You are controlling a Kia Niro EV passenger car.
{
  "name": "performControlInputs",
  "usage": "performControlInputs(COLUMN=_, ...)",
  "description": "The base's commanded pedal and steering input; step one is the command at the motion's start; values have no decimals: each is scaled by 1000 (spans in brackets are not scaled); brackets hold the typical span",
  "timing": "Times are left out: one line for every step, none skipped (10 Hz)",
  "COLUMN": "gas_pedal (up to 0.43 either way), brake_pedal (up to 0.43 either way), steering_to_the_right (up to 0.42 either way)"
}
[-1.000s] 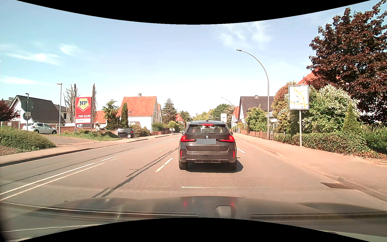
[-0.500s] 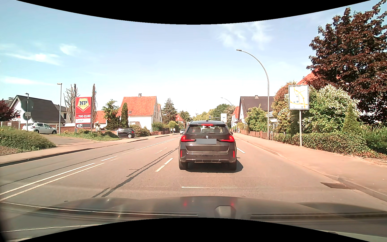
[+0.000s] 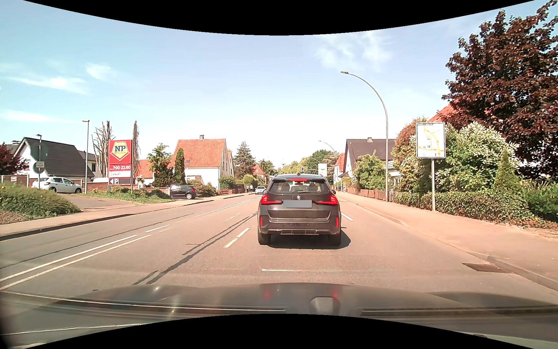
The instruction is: Follow the waypoints while adhering to traffic rules and regulations
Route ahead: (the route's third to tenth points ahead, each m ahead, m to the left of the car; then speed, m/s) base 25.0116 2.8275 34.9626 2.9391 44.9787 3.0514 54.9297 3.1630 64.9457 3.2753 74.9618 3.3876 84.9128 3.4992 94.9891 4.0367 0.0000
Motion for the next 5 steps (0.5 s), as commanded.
performControlInputs(gas_pedal=0, brake_pedal=6, steering_to_the_right=8)
performControlInputs(gas_pedal=0, brake_pedal=6, steering_to_the_right=8)
performControlInputs(gas_pedal=0, brake_pedal=6, steering_to_the_right=8)
performControlInputs(gas_pedal=0, brake_pedal=6, steering_to_the_right=8)
performControlInputs(gas_pedal=0, brake_pedal=6, steering_to_the_right=8)
